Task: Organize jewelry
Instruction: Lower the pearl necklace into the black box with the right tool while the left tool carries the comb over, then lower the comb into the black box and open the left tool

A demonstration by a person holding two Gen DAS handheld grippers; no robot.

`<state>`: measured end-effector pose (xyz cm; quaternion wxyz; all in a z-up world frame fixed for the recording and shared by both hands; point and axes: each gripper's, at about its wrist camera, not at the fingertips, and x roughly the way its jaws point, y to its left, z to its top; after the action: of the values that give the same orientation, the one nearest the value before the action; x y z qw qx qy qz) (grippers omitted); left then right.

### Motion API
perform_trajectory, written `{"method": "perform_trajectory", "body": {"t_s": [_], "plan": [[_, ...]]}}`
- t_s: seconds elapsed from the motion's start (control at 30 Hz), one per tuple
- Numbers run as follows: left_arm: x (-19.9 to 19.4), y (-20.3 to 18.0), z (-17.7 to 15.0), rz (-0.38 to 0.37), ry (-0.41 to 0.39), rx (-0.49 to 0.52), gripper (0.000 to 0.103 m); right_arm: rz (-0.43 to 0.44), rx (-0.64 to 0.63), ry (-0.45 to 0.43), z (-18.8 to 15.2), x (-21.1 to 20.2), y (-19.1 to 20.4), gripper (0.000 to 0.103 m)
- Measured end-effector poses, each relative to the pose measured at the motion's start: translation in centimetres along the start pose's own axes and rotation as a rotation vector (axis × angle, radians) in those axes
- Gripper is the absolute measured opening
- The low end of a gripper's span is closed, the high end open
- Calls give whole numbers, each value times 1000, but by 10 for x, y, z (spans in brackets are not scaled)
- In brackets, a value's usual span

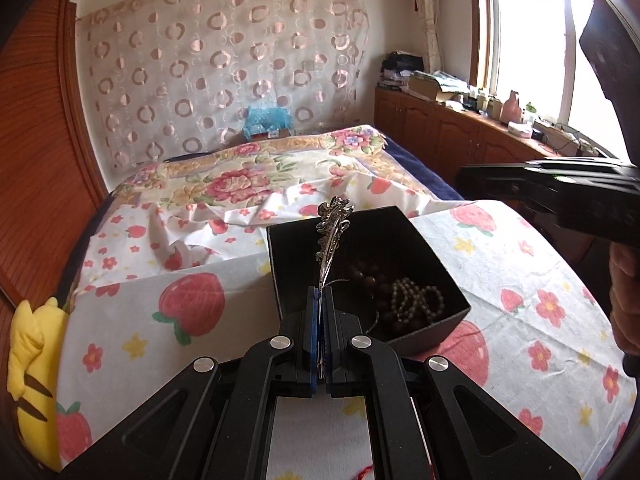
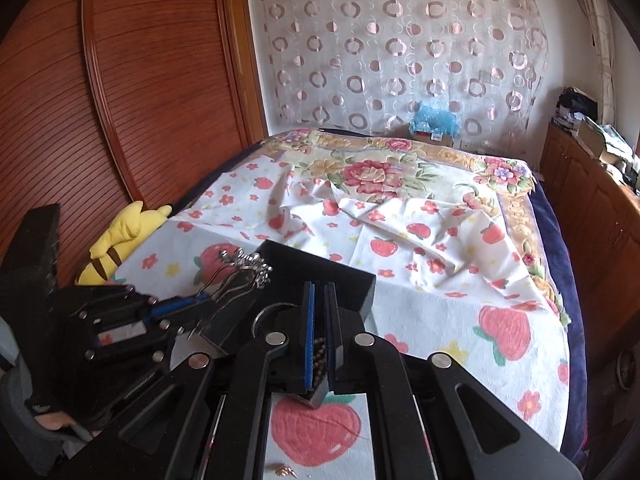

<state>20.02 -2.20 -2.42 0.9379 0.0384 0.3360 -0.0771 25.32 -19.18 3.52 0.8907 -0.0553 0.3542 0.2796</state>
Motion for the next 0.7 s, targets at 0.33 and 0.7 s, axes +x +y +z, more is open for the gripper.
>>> {"method": "perform_trajectory", "body": {"t_s": [0.33,0.7], "plan": [[11,-5,7,15,3,13,2,1,6,7,-28,-4,-11,6],[-11,-6,0,4,-24,28,2,16,15,14,-64,-9,-15,6]]}}
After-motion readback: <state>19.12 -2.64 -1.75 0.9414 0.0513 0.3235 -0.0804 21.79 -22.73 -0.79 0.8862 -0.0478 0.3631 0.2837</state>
